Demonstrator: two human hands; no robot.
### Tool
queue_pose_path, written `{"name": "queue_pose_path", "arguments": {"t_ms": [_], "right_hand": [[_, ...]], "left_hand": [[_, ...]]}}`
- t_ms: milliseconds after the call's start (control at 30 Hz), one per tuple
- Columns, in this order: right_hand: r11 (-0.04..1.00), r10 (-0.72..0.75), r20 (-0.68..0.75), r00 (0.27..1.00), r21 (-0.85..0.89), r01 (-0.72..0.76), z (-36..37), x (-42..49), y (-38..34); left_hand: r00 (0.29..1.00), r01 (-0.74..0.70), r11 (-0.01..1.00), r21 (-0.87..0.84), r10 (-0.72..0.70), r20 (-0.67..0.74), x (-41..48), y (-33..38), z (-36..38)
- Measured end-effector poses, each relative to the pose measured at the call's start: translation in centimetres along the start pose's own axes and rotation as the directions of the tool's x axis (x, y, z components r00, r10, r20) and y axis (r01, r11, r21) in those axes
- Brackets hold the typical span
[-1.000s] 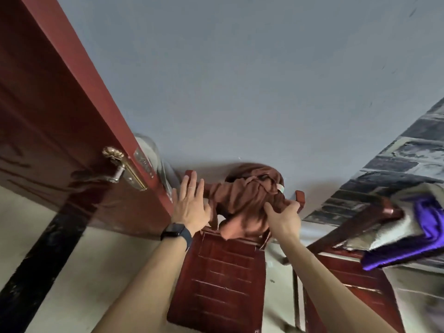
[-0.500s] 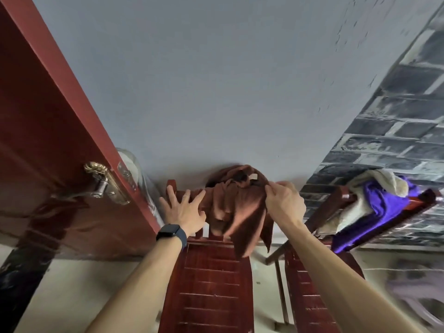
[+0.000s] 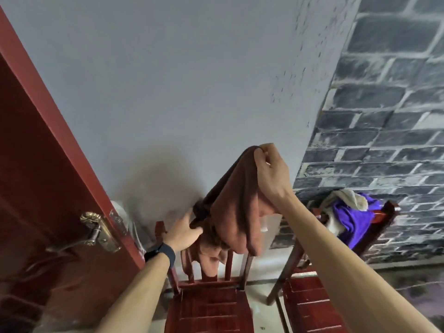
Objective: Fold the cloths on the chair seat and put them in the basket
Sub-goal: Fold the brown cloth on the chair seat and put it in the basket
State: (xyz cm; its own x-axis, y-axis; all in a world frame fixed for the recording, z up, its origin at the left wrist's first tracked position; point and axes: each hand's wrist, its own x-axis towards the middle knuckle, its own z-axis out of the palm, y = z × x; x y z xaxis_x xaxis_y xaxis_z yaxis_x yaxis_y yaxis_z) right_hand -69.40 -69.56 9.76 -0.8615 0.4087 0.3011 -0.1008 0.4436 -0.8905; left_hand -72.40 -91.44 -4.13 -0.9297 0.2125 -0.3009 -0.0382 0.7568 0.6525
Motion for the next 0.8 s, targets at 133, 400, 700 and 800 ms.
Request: {"name": "queue_pose_path", "arguments": {"t_ms": [133, 400, 700, 800], "right_hand": [[0.972, -0.077, 0.056, 0.995, 0.225, 0.062, -2.2, 0.2, -4.6], [0.975, -0.171, -0.023, 0.985, 0.141, 0.173, -9.2, -1.6, -7.4], [0.965, 0.088, -0.041, 0.995, -0.243, -0.095, -10.9, -12.5, 4.9], [0.939, 0.225, 0.044, 0.973, -0.276, -0.205, -9.8, -17.2, 8.4]], "left_hand": [[0.972, -0.199, 0.949, -0.244, 0.159, -0.174, -0.5, 6.4, -3.1], [0.871, -0.453, 0.888, -0.075, 0.423, -0.250, -6.2, 13.0, -8.7], [0.936, -0.321, 0.944, 0.075, 0.328, -0.128, -13.5, 8.7, -6.1], [0.963, -0.264, 0.960, 0.093, 0.268, -0.033, -15.5, 5.5, -2.4]]}}
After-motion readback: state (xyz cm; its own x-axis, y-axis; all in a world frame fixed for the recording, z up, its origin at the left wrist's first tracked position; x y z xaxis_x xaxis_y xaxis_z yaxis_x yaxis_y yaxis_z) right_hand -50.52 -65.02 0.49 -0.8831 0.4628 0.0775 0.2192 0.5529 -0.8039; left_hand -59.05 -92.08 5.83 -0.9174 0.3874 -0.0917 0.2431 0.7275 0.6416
